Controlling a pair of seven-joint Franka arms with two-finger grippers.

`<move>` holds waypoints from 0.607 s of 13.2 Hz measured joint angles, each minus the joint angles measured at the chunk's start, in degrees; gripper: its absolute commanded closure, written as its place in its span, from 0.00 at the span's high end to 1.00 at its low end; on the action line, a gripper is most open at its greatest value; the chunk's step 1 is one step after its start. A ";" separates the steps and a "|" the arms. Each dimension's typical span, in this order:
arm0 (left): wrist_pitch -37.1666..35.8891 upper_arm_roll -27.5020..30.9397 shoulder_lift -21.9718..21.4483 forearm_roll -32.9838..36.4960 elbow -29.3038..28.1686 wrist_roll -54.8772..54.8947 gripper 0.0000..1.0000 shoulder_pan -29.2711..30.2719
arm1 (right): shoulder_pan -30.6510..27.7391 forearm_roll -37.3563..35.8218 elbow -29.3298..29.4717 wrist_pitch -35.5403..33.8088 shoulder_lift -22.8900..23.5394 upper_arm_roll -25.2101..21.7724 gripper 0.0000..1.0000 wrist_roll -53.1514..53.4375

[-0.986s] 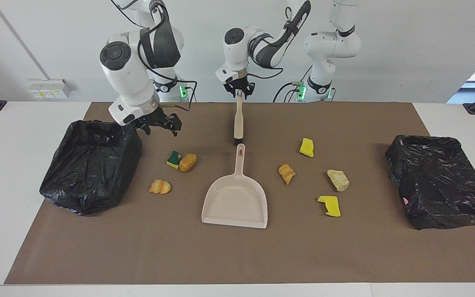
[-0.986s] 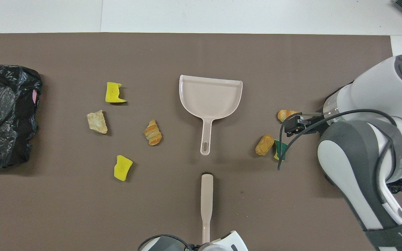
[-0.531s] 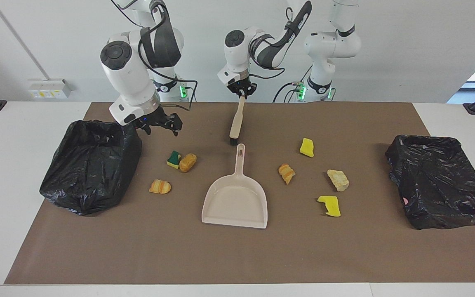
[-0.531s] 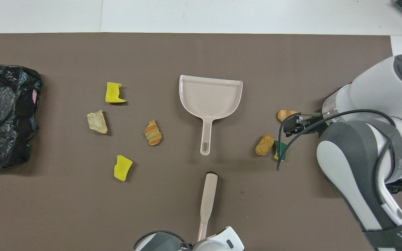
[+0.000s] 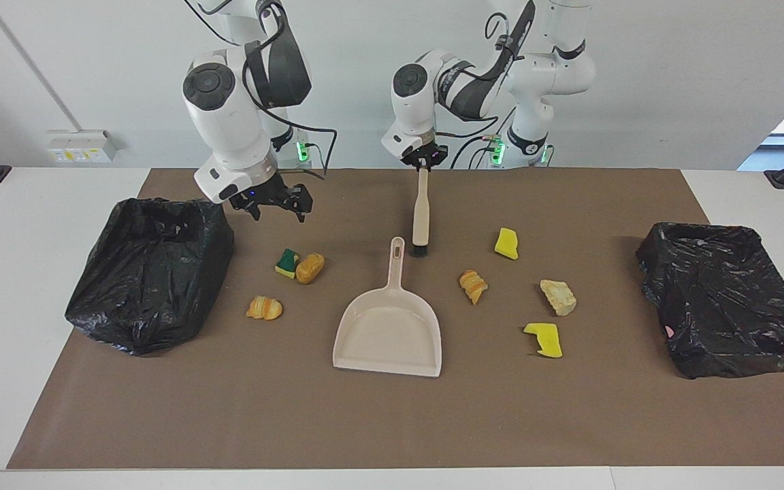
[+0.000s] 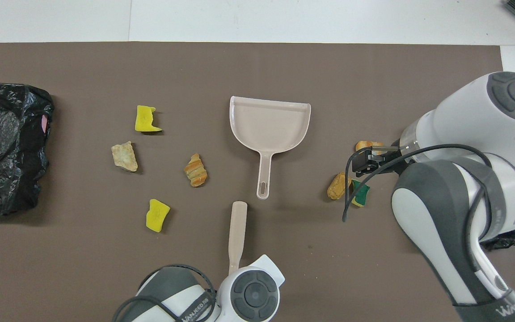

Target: Sweep and dump trash in bin

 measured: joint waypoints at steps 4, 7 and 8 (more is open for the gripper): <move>-1.77 11.53 -1.15 4.75 2.93 7.37 0.00 0.17 | 4.82 1.26 1.92 2.51 3.64 0.14 1.00 7.69; -0.67 21.53 -0.03 7.86 3.42 19.96 0.00 0.76 | 8.81 1.58 2.07 4.66 5.87 0.19 1.00 12.47; 0.38 24.58 0.78 8.78 3.58 23.19 0.00 0.82 | 9.73 2.39 2.09 6.38 6.70 0.21 1.00 14.23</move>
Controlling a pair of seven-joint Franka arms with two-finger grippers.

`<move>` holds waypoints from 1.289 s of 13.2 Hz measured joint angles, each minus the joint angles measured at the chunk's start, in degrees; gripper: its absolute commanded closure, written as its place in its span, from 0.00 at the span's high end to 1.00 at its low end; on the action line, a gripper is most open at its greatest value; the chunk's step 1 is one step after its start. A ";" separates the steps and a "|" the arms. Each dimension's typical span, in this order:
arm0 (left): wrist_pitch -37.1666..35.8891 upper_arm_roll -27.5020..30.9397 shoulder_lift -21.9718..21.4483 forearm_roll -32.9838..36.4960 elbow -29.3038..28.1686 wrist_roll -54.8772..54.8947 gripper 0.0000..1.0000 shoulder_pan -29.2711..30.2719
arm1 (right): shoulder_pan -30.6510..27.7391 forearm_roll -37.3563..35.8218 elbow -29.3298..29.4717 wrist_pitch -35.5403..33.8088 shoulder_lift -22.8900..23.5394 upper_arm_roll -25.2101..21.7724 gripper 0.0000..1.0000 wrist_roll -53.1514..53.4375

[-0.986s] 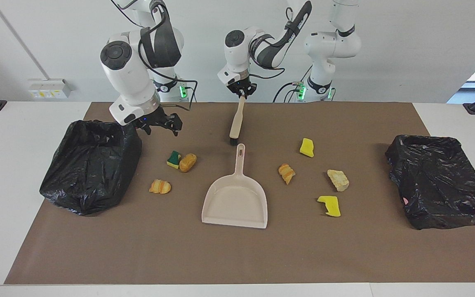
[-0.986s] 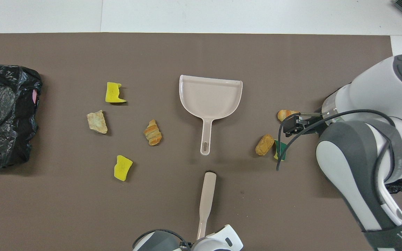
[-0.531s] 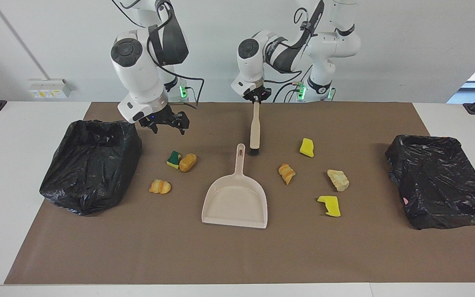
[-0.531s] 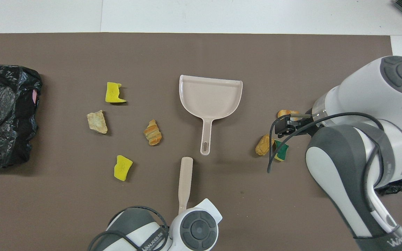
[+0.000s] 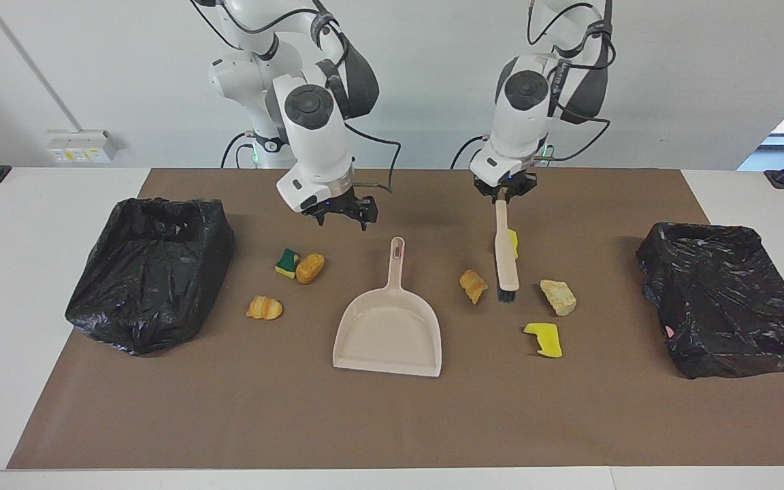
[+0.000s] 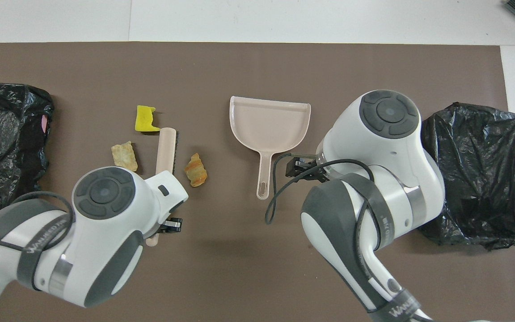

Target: Sweep and dump trash in bin

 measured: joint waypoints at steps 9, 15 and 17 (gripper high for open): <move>2.47 19.99 10.49 4.14 8.46 18.18 0.00 0.44 | 5.13 5.15 6.85 11.77 12.77 0.00 1.00 7.56; 4.42 21.48 16.41 8.15 10.02 24.58 0.00 0.67 | 5.25 4.85 4.92 11.96 14.09 -0.31 0.71 7.56; 4.43 20.70 16.50 8.15 9.78 24.73 0.00 0.47 | 5.25 4.84 4.81 11.96 14.09 -0.31 0.22 7.56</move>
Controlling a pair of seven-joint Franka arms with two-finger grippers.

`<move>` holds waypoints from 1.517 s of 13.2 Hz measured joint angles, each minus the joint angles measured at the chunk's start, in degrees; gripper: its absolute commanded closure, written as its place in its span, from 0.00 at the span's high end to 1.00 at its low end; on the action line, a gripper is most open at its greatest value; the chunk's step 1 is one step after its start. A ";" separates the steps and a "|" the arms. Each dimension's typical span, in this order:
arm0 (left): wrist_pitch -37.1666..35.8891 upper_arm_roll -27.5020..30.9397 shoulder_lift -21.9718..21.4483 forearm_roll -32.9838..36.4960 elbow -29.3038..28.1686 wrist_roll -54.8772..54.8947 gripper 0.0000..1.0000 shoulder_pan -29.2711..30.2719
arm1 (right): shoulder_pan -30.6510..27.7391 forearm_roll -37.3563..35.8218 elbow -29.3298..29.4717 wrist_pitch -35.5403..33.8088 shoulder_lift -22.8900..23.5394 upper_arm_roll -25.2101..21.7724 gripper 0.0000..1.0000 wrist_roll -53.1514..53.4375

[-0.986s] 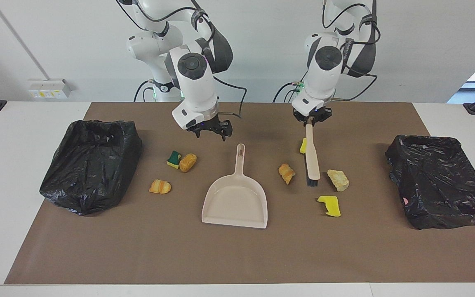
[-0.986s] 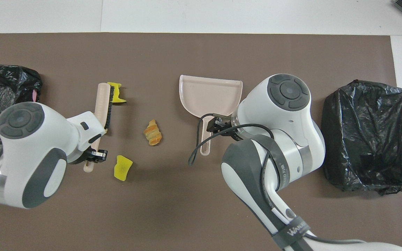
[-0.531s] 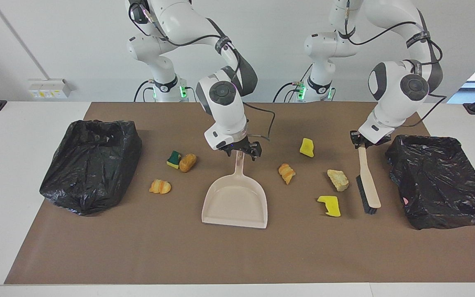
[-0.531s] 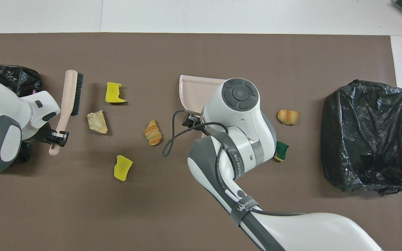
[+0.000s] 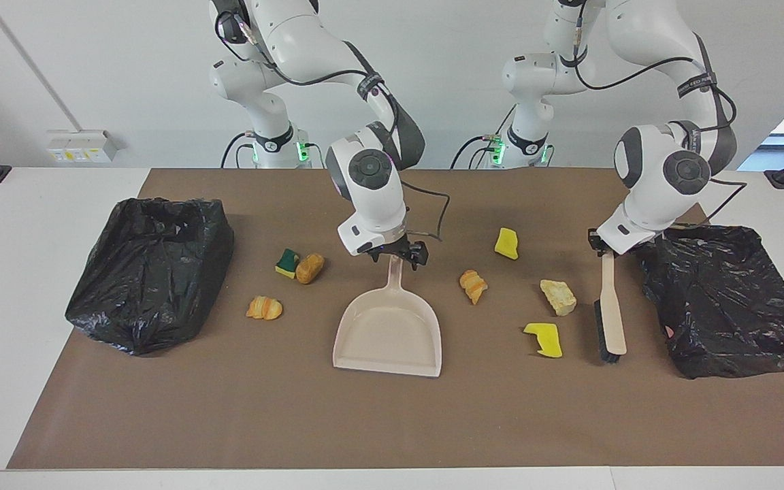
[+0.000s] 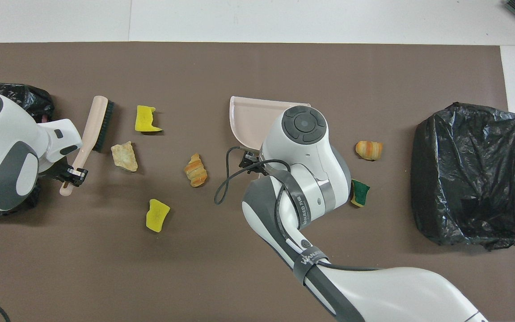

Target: Sweep and dump trash in bin

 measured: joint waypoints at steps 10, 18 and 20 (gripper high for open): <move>-4.13 -7.14 -2.83 0.05 -4.20 6.43 0.00 -0.23 | 0.93 -5.00 0.50 -1.62 -1.60 -0.02 0.00 -0.02; -17.11 -13.64 -9.58 0.05 -4.26 2.84 0.00 -0.20 | -2.28 -7.91 -4.27 -20.43 -16.87 -0.46 0.00 -34.29; -20.00 -13.36 -11.63 0.05 -4.57 -2.32 0.00 0.04 | -1.85 -10.36 -7.91 -20.42 -18.78 -0.13 0.00 -41.65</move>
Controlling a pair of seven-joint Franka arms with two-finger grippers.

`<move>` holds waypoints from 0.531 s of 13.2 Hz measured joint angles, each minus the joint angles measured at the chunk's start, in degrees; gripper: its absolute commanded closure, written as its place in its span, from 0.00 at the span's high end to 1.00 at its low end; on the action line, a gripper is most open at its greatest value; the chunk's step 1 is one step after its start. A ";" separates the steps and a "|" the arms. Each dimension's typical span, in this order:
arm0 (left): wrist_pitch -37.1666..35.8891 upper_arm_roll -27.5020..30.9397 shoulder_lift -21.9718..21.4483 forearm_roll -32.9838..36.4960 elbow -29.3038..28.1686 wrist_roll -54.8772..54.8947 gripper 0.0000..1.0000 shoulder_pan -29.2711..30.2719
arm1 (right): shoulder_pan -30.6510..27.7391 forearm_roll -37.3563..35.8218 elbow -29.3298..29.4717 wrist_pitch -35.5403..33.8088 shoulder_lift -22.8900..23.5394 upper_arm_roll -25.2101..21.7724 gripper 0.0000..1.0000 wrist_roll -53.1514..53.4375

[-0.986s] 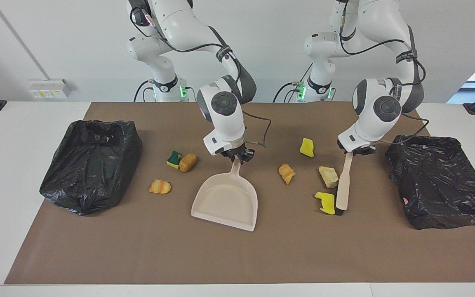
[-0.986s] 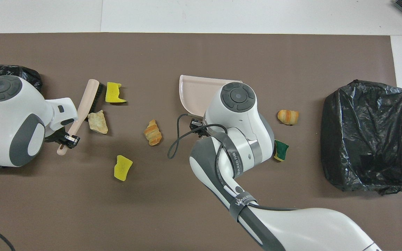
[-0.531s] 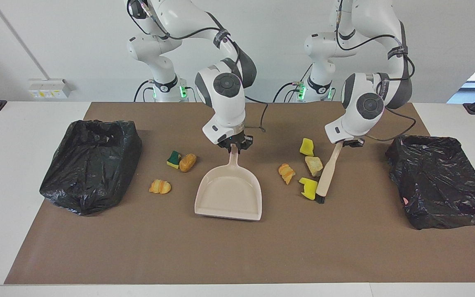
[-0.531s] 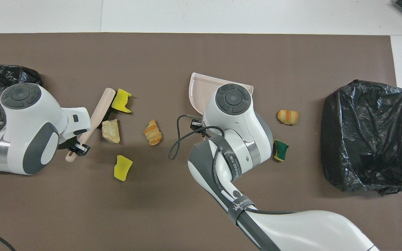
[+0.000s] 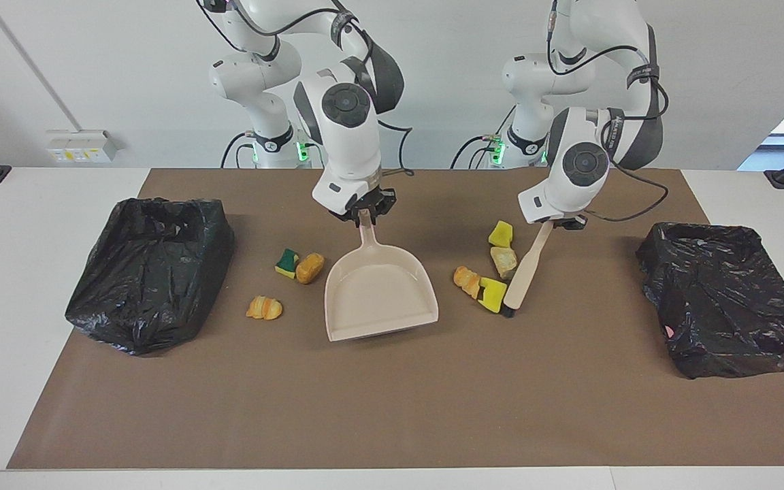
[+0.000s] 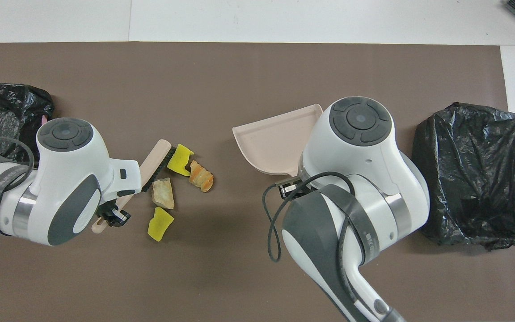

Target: Sweep and dump trash in bin

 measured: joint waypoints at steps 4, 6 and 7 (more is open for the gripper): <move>-0.08 -0.41 -1.51 -1.08 -3.33 -25.21 0.00 -0.17 | -1.28 -1.17 -5.28 4.81 -1.27 -0.27 0.00 -21.67; 0.05 -0.67 -3.81 -3.01 -7.37 -33.67 0.00 -0.72 | -2.06 -2.52 -6.69 6.88 -1.36 -0.35 0.00 -30.80; 0.22 -0.79 -5.44 -5.32 -9.60 -38.06 0.00 -1.25 | -2.11 -3.07 -7.52 8.18 -1.36 -0.36 0.00 -34.05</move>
